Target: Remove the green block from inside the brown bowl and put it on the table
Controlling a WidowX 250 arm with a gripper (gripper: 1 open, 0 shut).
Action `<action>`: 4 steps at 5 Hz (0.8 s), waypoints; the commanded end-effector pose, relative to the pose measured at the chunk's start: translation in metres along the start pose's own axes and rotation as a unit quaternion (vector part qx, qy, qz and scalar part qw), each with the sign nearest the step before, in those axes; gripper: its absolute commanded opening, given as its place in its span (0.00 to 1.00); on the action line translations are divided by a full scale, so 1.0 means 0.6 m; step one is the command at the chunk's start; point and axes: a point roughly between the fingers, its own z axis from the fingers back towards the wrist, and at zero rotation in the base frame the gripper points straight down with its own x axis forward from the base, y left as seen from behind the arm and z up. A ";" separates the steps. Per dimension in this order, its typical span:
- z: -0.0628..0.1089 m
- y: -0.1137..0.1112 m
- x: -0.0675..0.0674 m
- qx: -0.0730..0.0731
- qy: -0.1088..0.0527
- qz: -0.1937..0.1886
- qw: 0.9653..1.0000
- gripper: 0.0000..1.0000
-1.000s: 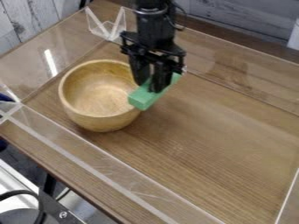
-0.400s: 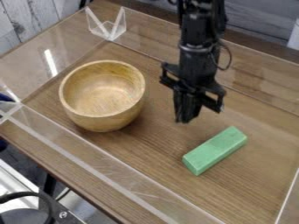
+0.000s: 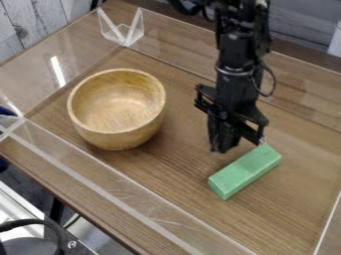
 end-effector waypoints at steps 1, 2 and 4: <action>0.008 -0.007 0.012 0.002 -0.017 -0.007 1.000 1.00; 0.011 -0.005 0.013 0.002 -0.020 -0.004 1.000 0.00; 0.015 -0.005 0.015 0.002 -0.025 -0.001 1.000 0.00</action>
